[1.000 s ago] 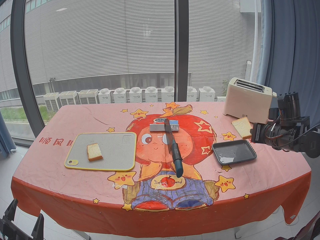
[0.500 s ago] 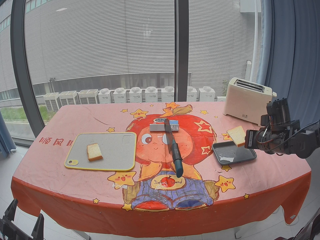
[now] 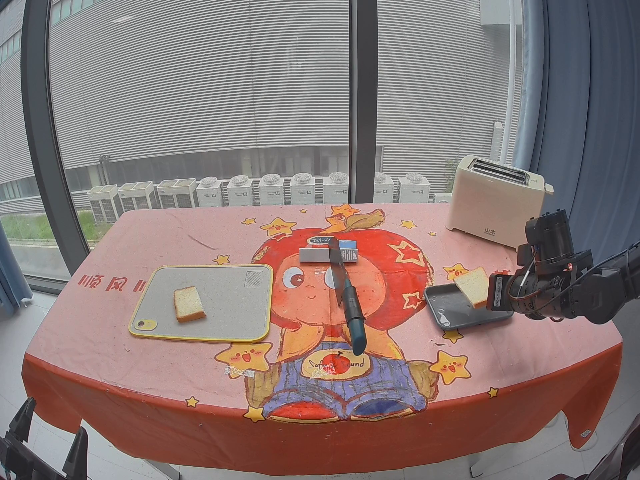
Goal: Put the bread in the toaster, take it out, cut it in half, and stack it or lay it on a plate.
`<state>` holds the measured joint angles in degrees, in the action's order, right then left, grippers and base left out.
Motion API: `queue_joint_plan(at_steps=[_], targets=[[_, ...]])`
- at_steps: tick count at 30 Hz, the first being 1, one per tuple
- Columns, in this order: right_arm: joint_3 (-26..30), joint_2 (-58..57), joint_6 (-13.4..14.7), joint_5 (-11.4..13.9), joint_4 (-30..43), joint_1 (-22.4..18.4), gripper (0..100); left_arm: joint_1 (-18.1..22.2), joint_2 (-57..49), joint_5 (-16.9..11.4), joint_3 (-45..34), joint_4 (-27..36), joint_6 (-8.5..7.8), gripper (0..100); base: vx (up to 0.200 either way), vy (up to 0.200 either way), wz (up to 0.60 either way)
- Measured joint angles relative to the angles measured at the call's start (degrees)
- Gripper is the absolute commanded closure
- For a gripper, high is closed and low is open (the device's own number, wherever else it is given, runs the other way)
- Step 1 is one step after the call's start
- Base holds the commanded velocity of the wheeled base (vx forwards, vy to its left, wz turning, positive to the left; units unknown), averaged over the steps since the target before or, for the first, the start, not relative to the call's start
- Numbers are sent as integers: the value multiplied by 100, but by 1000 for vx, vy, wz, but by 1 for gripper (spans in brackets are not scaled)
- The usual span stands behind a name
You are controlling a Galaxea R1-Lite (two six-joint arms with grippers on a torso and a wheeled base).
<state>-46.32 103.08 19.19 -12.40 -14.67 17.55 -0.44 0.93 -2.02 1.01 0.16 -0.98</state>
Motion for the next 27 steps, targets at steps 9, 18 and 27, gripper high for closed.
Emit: queue_joint_plan(at_steps=[9,18,27], targets=[[57,56,0,0,0,-6,100,-2,0,2,0,0,2,0,0,0,0],[62,207,2,-5,-6,-6,100,0,0,2,0,-2,0,0,0,0,0],[93,356,0,-16,-556,-28,100,0,0,2,0,-2,0,0,0,0,0]])
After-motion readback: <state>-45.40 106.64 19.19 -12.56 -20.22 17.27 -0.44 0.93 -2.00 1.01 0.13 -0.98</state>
